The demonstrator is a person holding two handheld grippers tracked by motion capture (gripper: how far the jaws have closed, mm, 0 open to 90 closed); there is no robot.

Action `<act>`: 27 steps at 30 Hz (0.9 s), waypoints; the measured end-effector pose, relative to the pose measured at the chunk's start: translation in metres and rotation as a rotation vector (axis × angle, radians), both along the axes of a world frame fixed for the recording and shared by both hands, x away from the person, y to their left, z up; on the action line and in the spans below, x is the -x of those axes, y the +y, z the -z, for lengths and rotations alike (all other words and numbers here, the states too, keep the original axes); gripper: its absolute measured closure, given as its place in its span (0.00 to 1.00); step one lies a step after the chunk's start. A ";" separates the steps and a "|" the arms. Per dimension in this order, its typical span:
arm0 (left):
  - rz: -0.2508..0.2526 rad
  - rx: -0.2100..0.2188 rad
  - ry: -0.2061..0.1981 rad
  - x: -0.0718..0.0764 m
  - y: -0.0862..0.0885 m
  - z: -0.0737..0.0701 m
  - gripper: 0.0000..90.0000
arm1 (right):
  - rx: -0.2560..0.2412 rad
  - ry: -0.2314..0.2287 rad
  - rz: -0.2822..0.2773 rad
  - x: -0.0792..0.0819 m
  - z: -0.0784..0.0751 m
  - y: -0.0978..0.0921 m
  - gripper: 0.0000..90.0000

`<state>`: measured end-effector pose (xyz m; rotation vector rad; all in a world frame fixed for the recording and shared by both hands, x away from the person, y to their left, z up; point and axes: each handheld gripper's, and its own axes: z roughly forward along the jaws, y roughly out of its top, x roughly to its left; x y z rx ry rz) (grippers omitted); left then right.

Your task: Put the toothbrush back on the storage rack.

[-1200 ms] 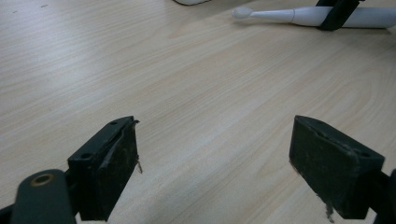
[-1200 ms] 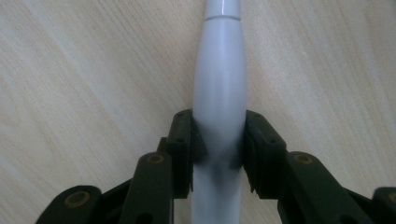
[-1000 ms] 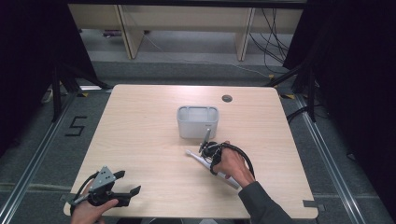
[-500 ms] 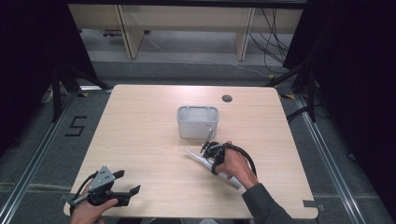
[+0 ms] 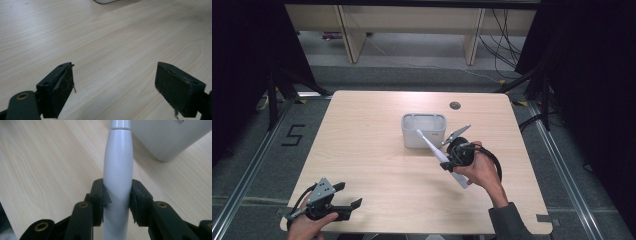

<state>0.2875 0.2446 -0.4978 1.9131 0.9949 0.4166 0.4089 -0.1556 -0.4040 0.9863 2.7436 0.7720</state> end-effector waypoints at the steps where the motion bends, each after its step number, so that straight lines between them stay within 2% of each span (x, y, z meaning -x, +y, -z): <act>1: 0.000 0.000 0.000 0.000 0.000 0.000 0.16 | -0.015 -0.024 -0.007 -0.001 -0.002 -0.002 0.74; 2: -0.001 -0.004 0.004 0.000 0.000 0.000 0.16 | -0.015 -0.024 -0.007 -0.001 -0.002 -0.002 0.74; 3: -0.001 -0.003 -0.001 0.000 0.000 0.000 0.16 | -0.067 -0.056 0.010 -0.003 -0.006 -0.007 0.74; 4: -0.001 -0.003 -0.001 0.000 0.000 0.000 0.16 | -0.067 -0.056 0.010 -0.003 -0.006 -0.007 0.74; 5: -0.001 -0.007 -0.002 0.001 0.000 -0.001 0.17 | -0.109 -0.104 0.035 -0.004 -0.008 -0.011 0.74; 6: -0.001 -0.007 -0.002 0.001 0.000 -0.001 0.17 | -0.109 -0.104 0.035 -0.004 -0.008 -0.011 0.74; 7: -0.001 -0.009 -0.002 0.001 0.000 -0.001 0.16 | -0.155 -0.155 0.049 -0.006 -0.010 -0.015 0.74; 8: -0.001 -0.009 -0.002 0.001 0.000 -0.001 0.17 | -0.161 -0.173 0.051 -0.008 -0.011 -0.017 0.74; 9: -0.003 -0.009 -0.001 0.001 0.000 -0.001 0.17 | -0.161 -0.173 0.051 -0.008 -0.011 -0.017 0.74; 10: -0.003 -0.010 -0.001 0.001 0.000 -0.001 0.17 | -0.178 -0.197 0.060 -0.010 -0.012 -0.019 0.74; 11: -0.001 -0.009 -0.001 0.001 0.000 -0.001 0.16 | -0.212 -0.210 0.109 -0.010 -0.017 -0.023 0.74; 12: -0.002 -0.005 -0.002 0.001 -0.001 -0.001 0.16 | -0.212 -0.210 0.109 -0.010 -0.017 -0.023 0.74; 13: 0.004 -0.002 -0.003 0.000 -0.001 0.000 0.16 | -0.249 -0.257 0.123 -0.013 -0.019 -0.027 0.74; 15: 0.002 -0.004 -0.002 0.000 0.000 0.000 0.16 | -0.263 -0.265 0.125 -0.016 -0.019 -0.029 0.74; 17: 0.002 -0.015 0.000 0.001 0.001 -0.001 0.16 | -0.303 -0.309 0.171 -0.021 -0.020 -0.032 0.74; 19: 0.003 -0.008 0.000 0.000 0.001 0.000 0.16 | -0.311 -0.313 0.172 -0.023 -0.020 -0.033 0.74; 20: 0.002 -0.004 -0.001 0.000 0.000 0.000 0.16 | -0.329 -0.334 0.196 -0.027 -0.021 -0.034 0.74; 21: 0.002 -0.004 -0.001 0.000 0.000 0.000 0.16 | -0.329 -0.334 0.196 -0.027 -0.021 -0.034 0.74; 22: -0.005 -0.004 0.000 0.000 0.000 0.000 0.16 | -0.341 -0.358 0.196 -0.030 -0.020 -0.034 0.74; 23: 0.005 -0.011 0.001 0.000 0.001 0.000 0.16 | -0.347 -0.350 0.207 -0.031 -0.022 -0.034 0.74; 25: -0.001 -0.006 0.003 0.000 0.000 0.000 0.17 | -0.354 -0.381 0.213 -0.034 -0.025 -0.035 0.74; 26: -0.001 -0.006 0.002 0.000 0.000 0.000 0.16 | -0.367 -0.400 0.218 -0.037 -0.027 -0.035 0.74; 27: 0.002 -0.003 -0.001 0.000 -0.001 0.000 0.16 | -0.404 -0.411 0.229 -0.041 -0.030 -0.034 0.74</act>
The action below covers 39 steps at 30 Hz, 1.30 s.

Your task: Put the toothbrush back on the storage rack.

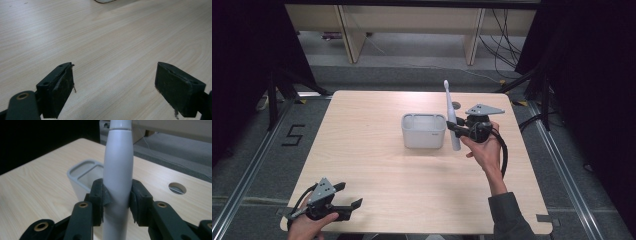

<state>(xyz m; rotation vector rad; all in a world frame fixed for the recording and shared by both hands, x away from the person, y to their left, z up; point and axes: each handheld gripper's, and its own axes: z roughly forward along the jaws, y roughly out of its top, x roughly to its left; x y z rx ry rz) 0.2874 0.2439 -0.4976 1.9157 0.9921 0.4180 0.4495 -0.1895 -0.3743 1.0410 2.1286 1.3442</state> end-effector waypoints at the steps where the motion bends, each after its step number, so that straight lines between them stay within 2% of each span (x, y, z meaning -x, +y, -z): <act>1: 0.000 0.000 0.000 0.000 0.000 0.000 0.16 | 0.000 0.000 0.000 0.000 0.000 0.000 0.74; 5: 0.000 0.001 0.000 0.000 0.001 0.000 0.16 | -0.023 -0.013 0.010 -0.007 -0.007 0.003 0.74; 6: -0.002 -0.014 0.003 0.000 0.001 -0.001 0.16 | -0.026 -0.035 0.025 -0.011 -0.011 0.005 0.74; 9: 0.002 -0.013 -0.001 0.000 0.001 -0.001 0.17 | -0.049 -0.025 0.024 -0.014 -0.014 0.007 0.74; 13: 0.005 -0.008 0.001 0.000 0.001 0.000 0.16 | -0.061 -0.043 0.032 -0.019 -0.020 0.012 0.74; 14: -0.003 -0.016 0.002 0.000 0.001 -0.001 0.16 | -0.060 -0.061 0.031 -0.023 -0.022 0.013 0.74; 17: -0.002 0.000 -0.004 0.001 0.000 -0.001 0.16 | -0.076 -0.058 0.026 -0.027 -0.023 0.015 0.74; 18: -0.006 -0.007 0.002 0.001 0.000 -0.001 0.16 | -0.086 -0.060 0.042 -0.030 -0.025 0.017 0.74; 20: -0.005 -0.007 0.001 0.000 0.001 -0.001 0.17 | -0.083 -0.078 0.043 -0.034 -0.025 0.018 0.74; 22: 0.001 0.001 0.000 -0.001 0.000 0.000 0.16 | -0.092 -0.067 0.045 -0.035 -0.025 0.019 0.74; 24: 0.002 0.000 0.000 0.000 0.000 0.000 0.17 | -0.086 -0.095 0.052 -0.042 -0.024 0.021 0.74; 25: 0.002 0.000 0.000 0.000 0.000 0.000 0.16 | -0.086 -0.095 0.052 -0.042 -0.024 0.021 0.74; 26: 0.002 0.001 0.000 0.000 0.000 0.000 0.16 | -0.101 -0.075 0.068 -0.042 -0.023 0.023 0.74; 29: -0.003 -0.005 0.000 0.000 0.001 -0.001 0.16 | -0.109 -0.116 0.062 -0.049 -0.021 0.027 0.74; 32: 0.002 0.002 -0.003 0.000 0.001 0.000 0.16 | -0.101 -0.111 0.065 -0.051 -0.021 0.029 0.74; 36: 0.001 -0.004 -0.002 0.000 0.001 -0.001 0.16 | -0.117 -0.102 0.073 -0.059 -0.014 0.034 0.74; 37: 0.001 -0.004 -0.002 0.000 0.001 -0.001 0.16 | -0.100 -0.108 0.075 -0.061 -0.013 0.034 0.74; 39: 0.000 -0.004 -0.002 0.000 0.001 -0.001 0.17 | -0.113 -0.095 0.084 -0.061 -0.012 0.036 0.74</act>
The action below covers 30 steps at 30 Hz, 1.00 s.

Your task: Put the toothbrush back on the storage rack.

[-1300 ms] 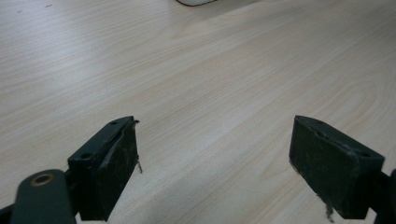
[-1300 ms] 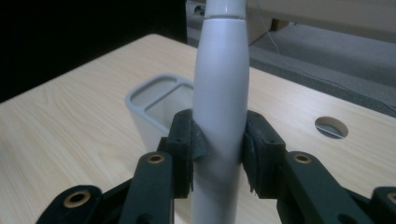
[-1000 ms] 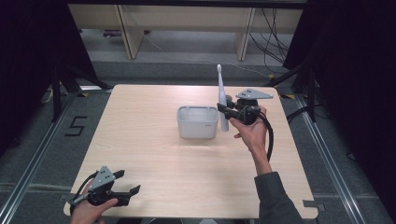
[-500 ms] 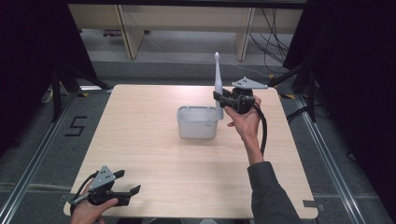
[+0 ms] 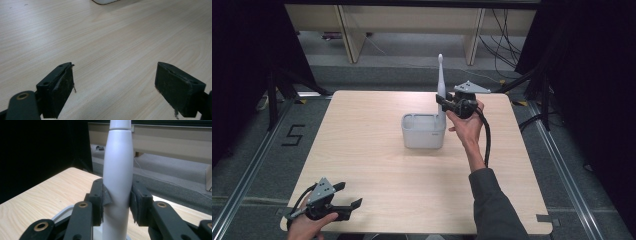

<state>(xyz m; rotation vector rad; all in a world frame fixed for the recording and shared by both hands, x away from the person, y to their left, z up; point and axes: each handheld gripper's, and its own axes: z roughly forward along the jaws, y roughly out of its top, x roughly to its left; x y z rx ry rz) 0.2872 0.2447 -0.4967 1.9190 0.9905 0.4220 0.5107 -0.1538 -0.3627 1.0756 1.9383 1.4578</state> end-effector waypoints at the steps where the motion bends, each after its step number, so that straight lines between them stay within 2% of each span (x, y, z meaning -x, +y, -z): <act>1: -0.002 0.000 0.002 0.000 0.000 0.000 0.17 | 0.000 -0.005 -0.006 -0.001 0.001 0.000 0.74; 3: -0.001 0.007 -0.001 0.001 0.000 0.000 0.16 | -0.001 -0.014 0.012 -0.003 0.004 0.001 0.74; 10: -0.001 0.000 0.002 0.000 0.000 0.000 0.17 | -0.017 -0.012 0.017 -0.005 0.011 0.004 0.74; 15: -0.001 0.005 0.001 0.001 0.000 0.000 0.17 | -0.032 0.018 0.023 -0.008 0.021 0.003 0.74; 21: 0.002 -0.001 0.003 0.001 0.000 0.000 0.16 | -0.028 0.013 0.027 -0.010 0.030 0.002 0.74; 24: 0.001 0.001 0.005 0.000 0.000 0.000 0.16 | -0.041 0.039 0.028 -0.010 0.035 0.002 0.74; 25: 0.005 0.004 0.004 0.000 0.000 0.001 0.17 | -0.023 0.036 0.028 -0.011 0.038 0.001 0.74; 30: 0.010 0.002 0.005 0.000 -0.001 0.001 0.16 | -0.015 0.035 0.024 -0.011 0.043 -0.001 0.74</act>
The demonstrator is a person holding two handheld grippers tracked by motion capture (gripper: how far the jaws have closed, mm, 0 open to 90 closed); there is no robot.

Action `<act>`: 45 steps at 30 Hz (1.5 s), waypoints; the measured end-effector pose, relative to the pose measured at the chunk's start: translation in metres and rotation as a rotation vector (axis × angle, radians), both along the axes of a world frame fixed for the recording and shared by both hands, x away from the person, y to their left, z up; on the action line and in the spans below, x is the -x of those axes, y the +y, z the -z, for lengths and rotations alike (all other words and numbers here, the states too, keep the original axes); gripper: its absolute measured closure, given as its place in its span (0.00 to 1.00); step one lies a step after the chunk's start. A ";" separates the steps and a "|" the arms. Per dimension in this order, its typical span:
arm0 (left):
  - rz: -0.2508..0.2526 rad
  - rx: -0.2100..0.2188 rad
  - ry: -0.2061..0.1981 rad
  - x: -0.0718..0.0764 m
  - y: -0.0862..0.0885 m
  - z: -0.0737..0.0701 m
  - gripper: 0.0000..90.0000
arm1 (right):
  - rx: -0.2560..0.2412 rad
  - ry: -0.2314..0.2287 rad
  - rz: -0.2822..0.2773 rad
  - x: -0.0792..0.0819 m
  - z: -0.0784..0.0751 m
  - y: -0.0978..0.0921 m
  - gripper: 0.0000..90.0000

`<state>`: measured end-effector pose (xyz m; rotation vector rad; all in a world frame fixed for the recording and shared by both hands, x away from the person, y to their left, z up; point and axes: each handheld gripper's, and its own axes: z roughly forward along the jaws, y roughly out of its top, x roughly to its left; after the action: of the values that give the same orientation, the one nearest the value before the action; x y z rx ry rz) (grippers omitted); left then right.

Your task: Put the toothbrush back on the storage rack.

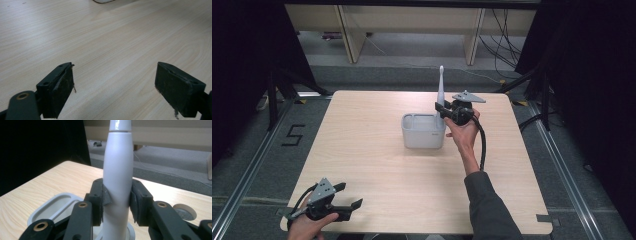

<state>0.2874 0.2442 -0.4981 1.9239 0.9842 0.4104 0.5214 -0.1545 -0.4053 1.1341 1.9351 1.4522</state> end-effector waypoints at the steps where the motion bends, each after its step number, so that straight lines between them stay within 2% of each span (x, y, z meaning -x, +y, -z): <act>1: 0.001 -0.001 0.001 0.000 0.000 0.000 0.16 | 0.010 0.003 0.004 0.000 0.001 0.000 0.74; 2: 0.000 0.004 0.001 0.000 -0.001 0.000 0.17 | -0.006 0.019 0.004 0.001 0.002 0.000 0.74; 4: 0.000 0.005 0.000 0.000 -0.001 0.000 0.17 | -0.005 0.032 0.004 0.002 0.004 -0.001 0.74; 5: 0.000 0.005 0.000 0.000 -0.001 0.000 0.16 | -0.007 0.022 0.006 0.001 0.006 -0.001 0.74; 6: 0.002 0.000 0.001 0.000 0.000 0.000 0.17 | -0.001 0.041 0.002 0.002 0.007 -0.002 0.74; 7: 0.007 -0.003 0.001 0.000 0.000 0.000 0.17 | 0.003 0.027 -0.001 0.002 0.009 -0.002 0.74; 8: -0.001 0.001 0.007 0.000 -0.001 0.000 0.16 | 0.004 0.040 0.004 0.003 0.010 -0.002 0.74; 11: 0.013 -0.009 0.008 0.000 -0.001 0.001 0.16 | 0.032 0.031 -0.002 0.005 0.016 -0.003 0.74; 13: 0.009 -0.004 0.006 0.000 -0.002 0.000 0.16 | 0.030 0.032 -0.001 0.005 0.019 -0.003 0.74; 17: -0.002 -0.004 0.006 0.000 -0.001 0.001 0.16 | 0.028 0.037 -0.007 0.005 0.019 -0.005 0.74; 18: -0.002 -0.006 0.008 0.000 -0.001 0.001 0.16 | 0.018 0.045 0.007 0.006 0.018 -0.005 0.74; 22: -0.001 0.001 0.006 0.000 -0.002 0.001 0.17 | 0.020 0.021 -0.012 0.006 0.016 -0.005 0.74; 23: -0.003 0.002 0.006 0.000 -0.002 0.001 0.17 | 0.034 0.008 -0.007 0.006 0.016 -0.006 0.74; 26: -0.001 0.001 0.003 0.000 -0.001 0.001 0.16 | 0.029 0.025 -0.005 0.007 0.015 -0.006 0.74; 31: 0.002 -0.005 0.004 0.000 -0.001 0.000 0.16 | 0.022 0.015 -0.010 0.007 0.015 -0.006 0.74; 33: -0.001 -0.006 0.007 0.000 -0.001 0.001 0.16 | 0.051 -0.014 -0.011 0.007 0.014 -0.006 0.74; 38: -0.001 0.001 0.006 0.000 -0.002 0.001 0.16 | 0.051 0.007 -0.004 0.010 0.013 -0.001 0.74; 41: -0.001 0.002 0.006 0.000 -0.002 0.001 0.16 | 0.062 -0.003 -0.014 0.010 0.013 -0.001 0.74; 43: 0.002 0.003 0.008 0.000 -0.002 0.001 0.16 | 0.090 -0.030 -0.013 0.010 0.012 0.000 0.74; 44: 0.003 0.002 0.009 0.000 -0.002 0.001 0.16 | 0.127 -0.070 -0.010 0.011 0.011 0.001 0.75; 45: 0.002 0.003 0.009 0.000 -0.002 0.001 0.16 | 0.157 -0.073 0.002 0.014 0.010 0.003 0.75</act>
<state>0.2874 0.2426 -0.4991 1.9257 0.9876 0.3995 0.5079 -0.1512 -0.4157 0.9989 1.9582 1.2971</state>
